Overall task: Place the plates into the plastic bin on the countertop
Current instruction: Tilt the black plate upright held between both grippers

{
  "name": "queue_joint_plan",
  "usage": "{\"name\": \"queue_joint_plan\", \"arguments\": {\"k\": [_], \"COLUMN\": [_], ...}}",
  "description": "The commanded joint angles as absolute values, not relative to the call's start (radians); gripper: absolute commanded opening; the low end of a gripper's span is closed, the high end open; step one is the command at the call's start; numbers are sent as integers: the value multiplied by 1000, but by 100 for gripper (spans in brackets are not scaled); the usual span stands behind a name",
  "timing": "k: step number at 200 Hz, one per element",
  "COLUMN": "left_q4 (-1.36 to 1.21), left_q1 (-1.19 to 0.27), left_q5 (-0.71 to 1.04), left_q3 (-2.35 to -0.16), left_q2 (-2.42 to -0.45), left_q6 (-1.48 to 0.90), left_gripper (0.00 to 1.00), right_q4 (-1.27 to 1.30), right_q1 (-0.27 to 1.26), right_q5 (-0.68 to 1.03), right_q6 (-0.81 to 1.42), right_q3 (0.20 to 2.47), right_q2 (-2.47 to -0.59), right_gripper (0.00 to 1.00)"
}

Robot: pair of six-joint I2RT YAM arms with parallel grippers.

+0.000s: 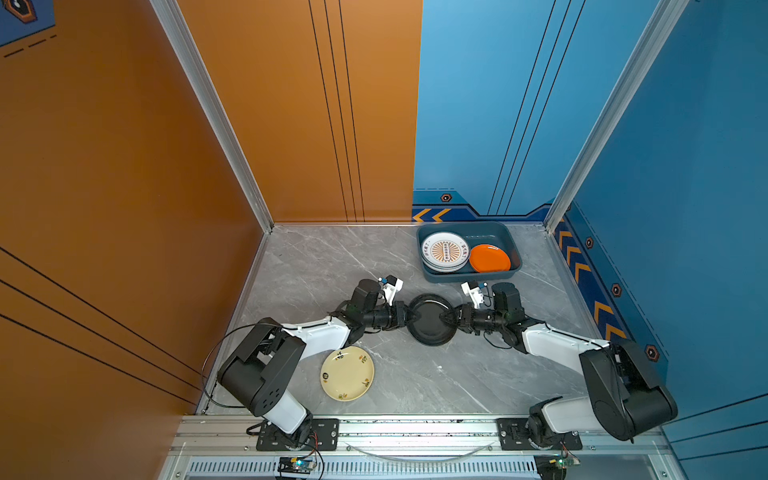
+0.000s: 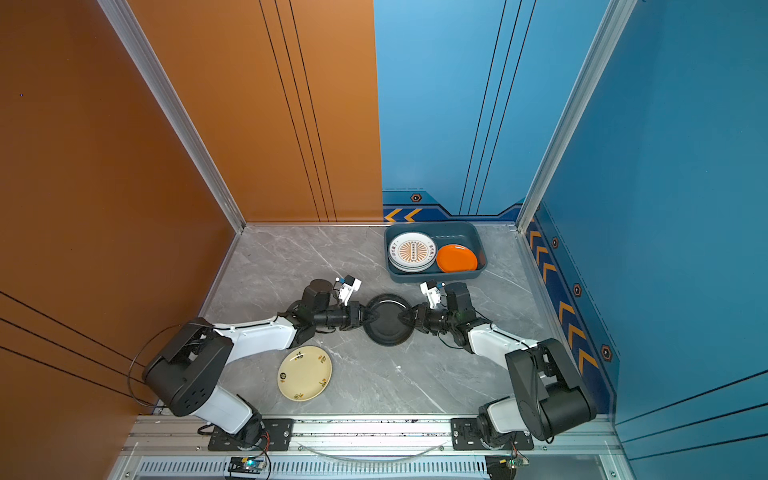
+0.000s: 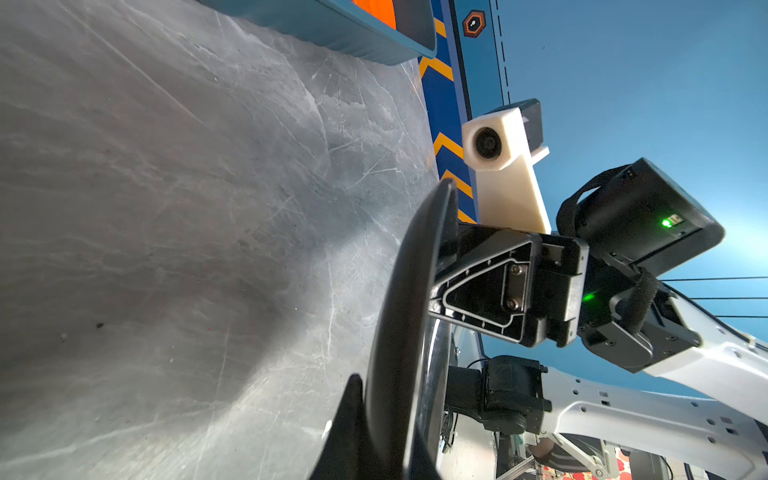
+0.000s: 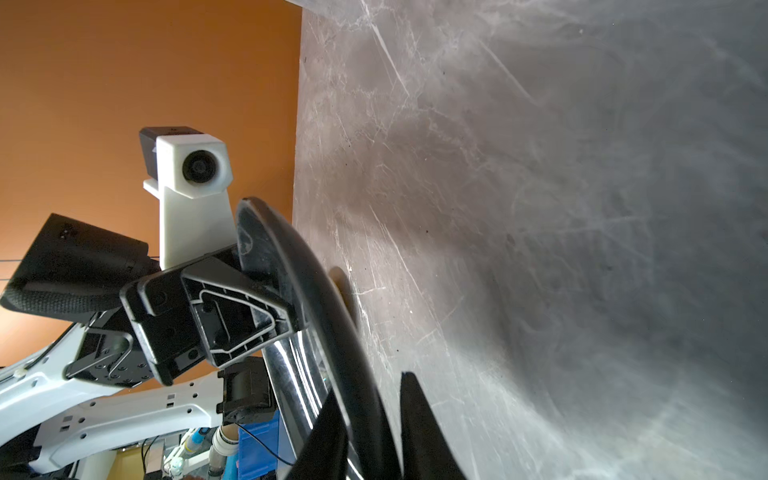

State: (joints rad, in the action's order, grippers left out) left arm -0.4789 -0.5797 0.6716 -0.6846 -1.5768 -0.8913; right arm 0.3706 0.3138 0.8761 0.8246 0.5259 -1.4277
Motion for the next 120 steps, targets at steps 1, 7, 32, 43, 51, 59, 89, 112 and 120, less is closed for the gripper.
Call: {"name": "queue_joint_plan", "arguments": {"k": [1,7,32,43,51,59,89,112,120], "left_q4": [-487,-486,-487,-488,-487,-488,-472,-430,-414], "left_q1": [-612,-612,-612,-612,-612,-612,-607,-605,-604], "left_q5": [703,704,705,706,703,701,684,668,663], "left_q3": [-722,-723,-729,-732,-731,-730,-722,-723,-724], "left_q2": [-1592,-1592,-1599,-1600,-1600,-1599,-1588,-1568,-1558], "left_q6": [-856,-856,-856,-857,-857,-857,-853,-829,-819], "left_gripper": [11,11,12,16,20,26,51,60,62], "right_q4": [534,543,558,554,547,536,415,264,221], "right_q1": [347,347,345,343,337,328,282,245,233], "right_q5": [957,960,965,966,965,962,944,924,919], "right_q6": [905,909,919,920,920,919,871,795,774], "right_q3": [532,530,530,531,535,535,558,599,613], "right_q2": [-1443,-1444,-1441,-1437,-1432,-1426,-1393,-1361,-1352], "right_gripper": [18,17,9,6,4,3,0,0,0]}}
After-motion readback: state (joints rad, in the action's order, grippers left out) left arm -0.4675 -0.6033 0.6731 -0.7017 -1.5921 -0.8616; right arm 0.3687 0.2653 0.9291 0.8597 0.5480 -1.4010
